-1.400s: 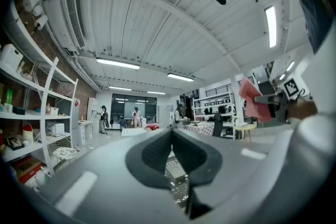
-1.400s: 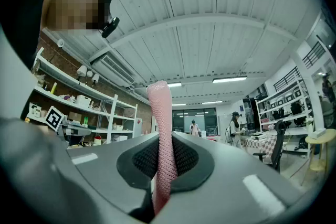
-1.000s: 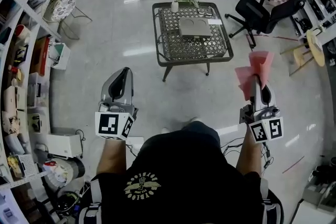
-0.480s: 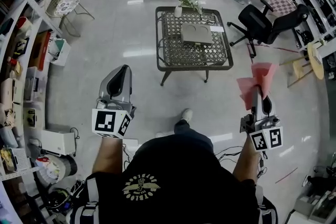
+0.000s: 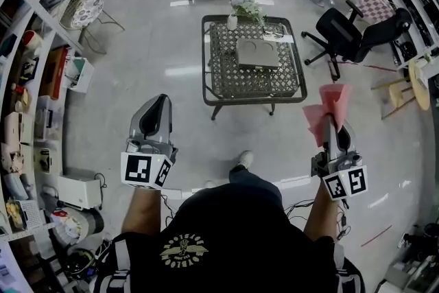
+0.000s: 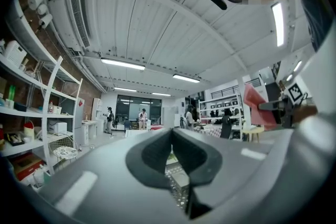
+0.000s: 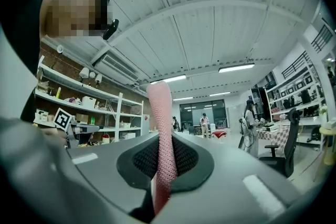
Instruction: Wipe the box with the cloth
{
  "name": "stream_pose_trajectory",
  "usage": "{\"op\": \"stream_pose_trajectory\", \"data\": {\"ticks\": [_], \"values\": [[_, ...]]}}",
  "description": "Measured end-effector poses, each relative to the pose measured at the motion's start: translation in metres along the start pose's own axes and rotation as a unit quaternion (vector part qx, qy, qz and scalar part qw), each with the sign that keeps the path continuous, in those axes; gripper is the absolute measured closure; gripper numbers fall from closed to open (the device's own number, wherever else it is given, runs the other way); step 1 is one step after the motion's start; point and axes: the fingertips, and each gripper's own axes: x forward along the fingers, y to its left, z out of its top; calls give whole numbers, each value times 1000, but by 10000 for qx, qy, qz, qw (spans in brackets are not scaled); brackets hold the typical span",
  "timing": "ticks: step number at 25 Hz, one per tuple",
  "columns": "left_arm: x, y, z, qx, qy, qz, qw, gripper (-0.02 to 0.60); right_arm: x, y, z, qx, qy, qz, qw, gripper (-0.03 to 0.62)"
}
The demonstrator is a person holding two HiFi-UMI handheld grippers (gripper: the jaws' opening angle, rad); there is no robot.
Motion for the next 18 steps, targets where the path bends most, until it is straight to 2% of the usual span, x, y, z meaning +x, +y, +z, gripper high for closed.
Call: {"op": "stream_pose_trajectory", "data": {"ticks": [8, 18], "values": [[75, -16, 5, 30, 33, 15, 10000, 581, 43, -62, -3, 130, 6, 62, 9999, 577], [179, -63, 21, 78, -115, 44, 9999, 581, 84, -165, -2, 253, -65, 229, 9994, 577]]}}
